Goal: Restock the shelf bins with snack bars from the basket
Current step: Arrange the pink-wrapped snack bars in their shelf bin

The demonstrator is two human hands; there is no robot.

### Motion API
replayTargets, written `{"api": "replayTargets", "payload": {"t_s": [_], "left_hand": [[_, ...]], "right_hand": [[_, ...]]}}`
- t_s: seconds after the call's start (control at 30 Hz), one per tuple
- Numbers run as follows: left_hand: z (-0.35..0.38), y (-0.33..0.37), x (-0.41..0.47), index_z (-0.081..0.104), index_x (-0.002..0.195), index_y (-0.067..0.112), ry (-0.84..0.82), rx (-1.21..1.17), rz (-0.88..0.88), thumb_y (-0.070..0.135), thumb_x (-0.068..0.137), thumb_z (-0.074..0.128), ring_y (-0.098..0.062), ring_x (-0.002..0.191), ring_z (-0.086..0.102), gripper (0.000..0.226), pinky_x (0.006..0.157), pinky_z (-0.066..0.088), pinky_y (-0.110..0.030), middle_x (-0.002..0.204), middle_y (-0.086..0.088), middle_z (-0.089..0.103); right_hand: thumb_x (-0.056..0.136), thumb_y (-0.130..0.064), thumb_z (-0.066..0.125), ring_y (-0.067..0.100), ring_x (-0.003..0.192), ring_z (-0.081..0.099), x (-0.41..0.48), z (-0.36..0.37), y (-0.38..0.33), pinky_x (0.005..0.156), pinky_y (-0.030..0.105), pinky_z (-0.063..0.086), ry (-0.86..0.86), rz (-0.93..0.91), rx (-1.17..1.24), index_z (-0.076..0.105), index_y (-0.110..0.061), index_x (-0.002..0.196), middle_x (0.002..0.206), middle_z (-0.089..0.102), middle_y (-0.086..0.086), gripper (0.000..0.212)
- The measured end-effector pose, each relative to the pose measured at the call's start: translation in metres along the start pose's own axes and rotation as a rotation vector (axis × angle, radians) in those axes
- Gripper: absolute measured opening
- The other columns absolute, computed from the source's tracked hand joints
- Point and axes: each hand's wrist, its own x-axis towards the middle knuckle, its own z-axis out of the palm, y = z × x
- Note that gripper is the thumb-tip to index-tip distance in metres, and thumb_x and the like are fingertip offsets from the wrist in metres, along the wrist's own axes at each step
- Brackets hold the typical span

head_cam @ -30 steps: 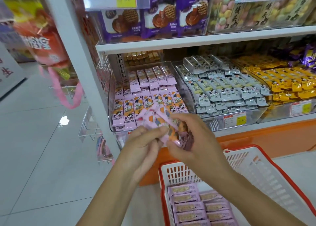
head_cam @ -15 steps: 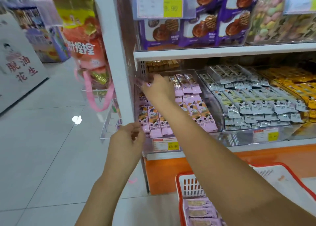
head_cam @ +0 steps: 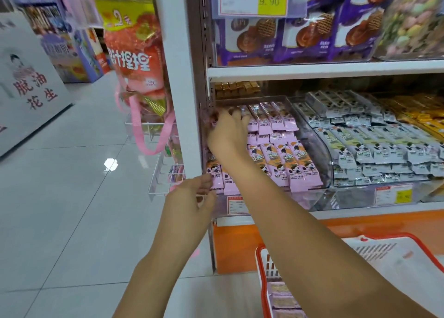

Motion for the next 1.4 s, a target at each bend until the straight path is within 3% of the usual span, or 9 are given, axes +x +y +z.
{"api": "replayTargets", "payload": {"t_s": [0.2, 0.37, 0.53, 0.8, 1.07, 1.13, 1.23, 1.3, 1.4], "left_hand": [[0.000, 0.000, -0.002, 0.060, 0.126, 0.016, -0.004, 0.029, 0.008, 0.013, 0.090, 0.059, -0.007, 0.098, 0.061, 0.036, 0.095, 0.047, -0.025, 0.113, 0.005, 0.067], [0.000, 0.000, -0.001, 0.061, 0.126, 0.014, -0.004, 0.006, -0.016, 0.012, 0.089, 0.061, -0.011, 0.101, 0.062, 0.037, 0.098, 0.048, -0.035, 0.113, 0.002, 0.067], [0.002, -0.001, 0.000, 0.060, 0.127, 0.014, 0.000, 0.013, -0.017, 0.010, 0.089, 0.060, -0.010, 0.099, 0.061, 0.038, 0.096, 0.049, -0.034, 0.113, 0.002, 0.067], [0.004, 0.000, 0.001, 0.059, 0.128, 0.016, 0.016, 0.010, -0.029, 0.011, 0.090, 0.060, -0.010, 0.097, 0.061, 0.039, 0.092, 0.049, -0.027, 0.111, 0.004, 0.065], [0.007, 0.000, 0.003, 0.065, 0.118, 0.014, 0.072, 0.046, 0.059, 0.009, 0.088, 0.060, -0.014, 0.088, 0.064, 0.031, 0.087, 0.052, -0.032, 0.104, -0.001, 0.069], [0.008, 0.006, -0.001, 0.068, 0.108, 0.017, 0.103, 0.035, 0.116, 0.016, 0.090, 0.061, -0.007, 0.081, 0.063, 0.020, 0.078, 0.052, -0.024, 0.094, 0.005, 0.069], [0.016, 0.016, -0.012, 0.067, 0.079, 0.021, 0.031, 0.028, 0.212, 0.033, 0.092, 0.057, -0.005, 0.067, 0.059, 0.020, 0.061, 0.046, -0.019, 0.070, 0.010, 0.065], [0.029, 0.016, -0.020, 0.060, 0.068, 0.018, -0.108, 0.092, 0.256, 0.042, 0.088, 0.050, -0.009, 0.056, 0.052, 0.033, 0.057, 0.041, -0.026, 0.056, 0.007, 0.056], [0.056, 0.011, -0.033, 0.057, 0.067, 0.017, -0.343, 0.215, 0.324, 0.042, 0.087, 0.048, -0.009, 0.052, 0.045, 0.033, 0.055, 0.036, -0.029, 0.052, 0.008, 0.049]], "right_hand": [[0.093, -0.011, 0.050, 0.033, 0.127, 0.031, 0.001, 0.008, 0.001, 0.101, 0.037, 0.031, 0.023, -0.054, -0.122, 0.053, -0.017, 0.130, 0.138, 0.043, 0.014, 0.037], [0.092, -0.030, 0.050, 0.033, 0.118, 0.048, 0.008, -0.008, 0.017, 0.094, 0.033, 0.039, -0.212, -0.332, -0.044, 0.067, -0.015, 0.119, 0.121, 0.060, 0.015, 0.035], [0.085, -0.030, 0.071, 0.021, 0.130, 0.043, 0.016, -0.047, 0.038, 0.104, 0.029, 0.032, -0.503, -0.577, -0.216, 0.053, -0.015, 0.137, 0.144, 0.048, 0.004, 0.057], [0.089, -0.024, 0.066, 0.025, 0.113, 0.060, 0.042, -0.026, 0.041, 0.096, 0.041, 0.047, -0.419, -0.666, -0.216, 0.062, -0.014, 0.127, 0.128, 0.063, 0.008, 0.040], [0.091, -0.015, 0.062, 0.025, 0.127, 0.050, 0.048, -0.019, 0.036, 0.104, 0.032, 0.038, -0.363, -0.627, -0.178, 0.051, -0.015, 0.138, 0.141, 0.052, 0.007, 0.048], [0.093, -0.022, 0.061, 0.024, 0.119, 0.056, 0.035, -0.032, 0.040, 0.101, 0.034, 0.042, -0.301, -0.636, -0.089, 0.059, -0.012, 0.130, 0.132, 0.060, 0.009, 0.039], [0.093, -0.030, 0.060, 0.016, 0.081, 0.061, 0.000, -0.061, 0.062, 0.078, 0.033, 0.049, -0.164, -0.683, 0.031, 0.070, -0.010, 0.090, 0.087, 0.069, 0.004, 0.023], [0.093, -0.031, 0.058, 0.012, 0.060, 0.049, -0.034, -0.084, 0.089, 0.061, 0.025, 0.039, -0.131, -0.701, 0.080, 0.060, -0.009, 0.068, 0.063, 0.057, 0.002, 0.034], [0.093, -0.035, 0.053, 0.012, 0.054, 0.040, -0.090, -0.109, 0.141, 0.054, 0.024, 0.029, -0.242, -0.670, 0.057, 0.051, -0.010, 0.062, 0.057, 0.048, 0.000, 0.039]]}}
